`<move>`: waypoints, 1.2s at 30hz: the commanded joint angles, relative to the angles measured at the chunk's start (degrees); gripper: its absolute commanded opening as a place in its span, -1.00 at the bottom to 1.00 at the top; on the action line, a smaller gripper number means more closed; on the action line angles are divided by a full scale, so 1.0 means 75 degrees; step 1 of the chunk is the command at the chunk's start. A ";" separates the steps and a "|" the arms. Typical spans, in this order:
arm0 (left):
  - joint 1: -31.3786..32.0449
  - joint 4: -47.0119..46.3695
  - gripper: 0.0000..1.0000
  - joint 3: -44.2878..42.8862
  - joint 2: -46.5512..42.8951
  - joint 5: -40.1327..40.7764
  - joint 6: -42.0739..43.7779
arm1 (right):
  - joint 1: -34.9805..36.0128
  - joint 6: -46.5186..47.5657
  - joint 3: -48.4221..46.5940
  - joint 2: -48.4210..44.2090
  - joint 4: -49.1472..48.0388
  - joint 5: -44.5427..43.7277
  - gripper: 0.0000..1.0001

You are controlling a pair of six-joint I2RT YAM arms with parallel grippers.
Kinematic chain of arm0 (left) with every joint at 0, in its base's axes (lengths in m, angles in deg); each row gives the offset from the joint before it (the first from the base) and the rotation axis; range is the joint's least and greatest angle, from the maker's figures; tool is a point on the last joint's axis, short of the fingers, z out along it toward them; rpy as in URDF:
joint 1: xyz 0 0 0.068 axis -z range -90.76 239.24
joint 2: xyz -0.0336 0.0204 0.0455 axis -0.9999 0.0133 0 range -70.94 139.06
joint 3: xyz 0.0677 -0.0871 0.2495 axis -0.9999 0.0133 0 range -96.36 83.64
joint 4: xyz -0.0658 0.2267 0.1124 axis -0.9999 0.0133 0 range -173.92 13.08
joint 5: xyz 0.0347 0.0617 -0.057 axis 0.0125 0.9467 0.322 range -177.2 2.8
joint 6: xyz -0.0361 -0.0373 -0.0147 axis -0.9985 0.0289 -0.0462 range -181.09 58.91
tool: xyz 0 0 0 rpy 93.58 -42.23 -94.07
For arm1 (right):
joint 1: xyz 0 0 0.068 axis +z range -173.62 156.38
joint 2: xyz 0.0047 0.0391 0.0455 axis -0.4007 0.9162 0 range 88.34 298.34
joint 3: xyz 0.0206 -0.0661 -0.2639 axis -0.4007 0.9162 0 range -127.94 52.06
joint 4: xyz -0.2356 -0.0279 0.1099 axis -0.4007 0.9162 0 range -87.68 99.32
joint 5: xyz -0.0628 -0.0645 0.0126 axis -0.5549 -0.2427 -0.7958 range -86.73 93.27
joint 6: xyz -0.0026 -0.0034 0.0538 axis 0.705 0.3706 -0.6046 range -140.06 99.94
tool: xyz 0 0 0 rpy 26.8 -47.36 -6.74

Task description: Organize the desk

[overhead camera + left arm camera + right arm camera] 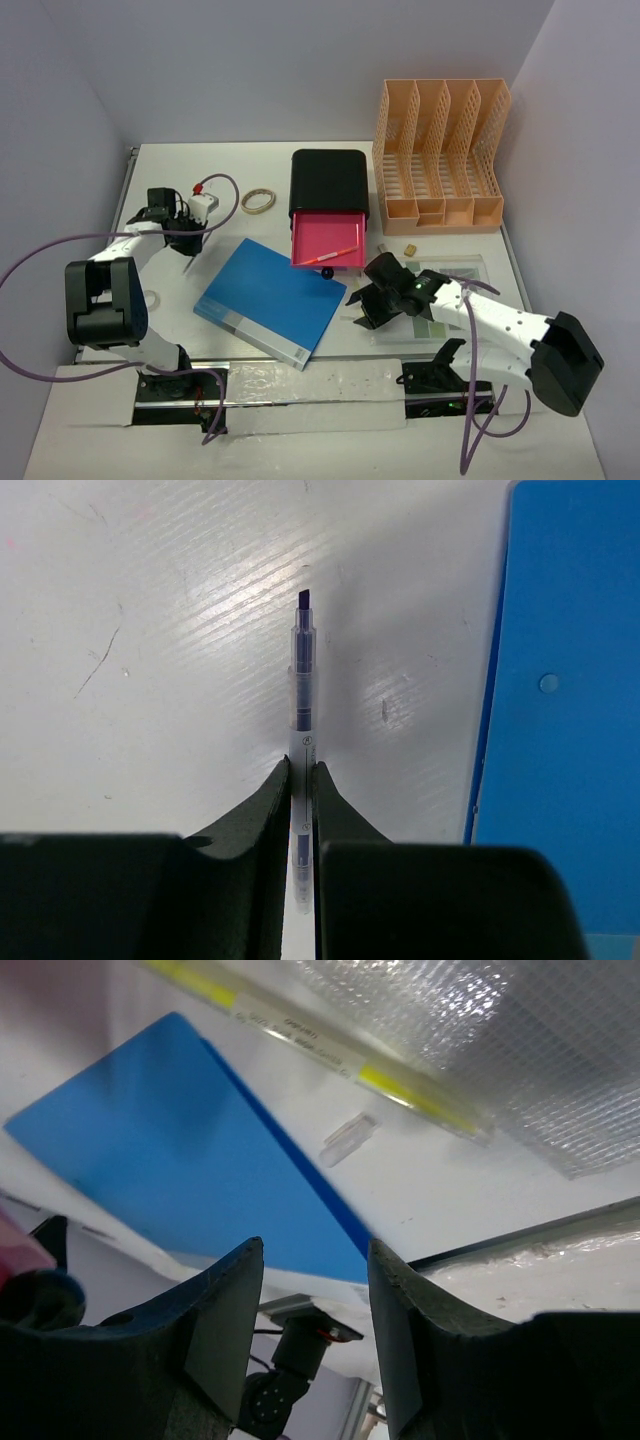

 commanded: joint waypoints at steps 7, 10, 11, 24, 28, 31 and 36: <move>-0.0273 -0.0094 -1.00 0.0026 -0.0401 -0.0455 0.0284 | -0.0391 0.0081 -0.0014 0.0696 -0.0529 0.0193 -0.01; -0.0289 -0.0061 -1.00 0.0011 -0.0333 -0.0460 0.0315 | -0.0420 0.0236 -0.0062 0.1145 -0.0955 0.0610 -0.03; -0.0292 -0.0068 -0.99 0.0005 -0.0312 -0.0472 0.0324 | -0.0418 0.0262 -0.0097 0.1265 -0.0966 0.0647 -0.03; -0.0362 -0.0173 -1.00 0.0147 -0.0328 -0.0544 0.0502 | -0.0425 0.0244 -0.0236 0.2028 -0.0916 0.0549 -0.03; -0.0398 -0.0234 -1.00 0.0154 -0.0377 -0.0474 0.0526 | -0.0429 0.0139 -0.0024 0.2253 -0.1213 0.0671 -0.03; -0.0443 -0.0199 -1.00 0.0131 -0.0366 -0.0509 0.0537 | -0.0429 0.0138 -0.0034 0.2393 -0.1306 0.0693 -0.03; -0.0532 -0.0107 -0.99 0.0096 -0.0404 -0.0602 0.0573 | -0.0422 0.0217 -0.0102 0.2381 -0.1011 0.0524 -0.04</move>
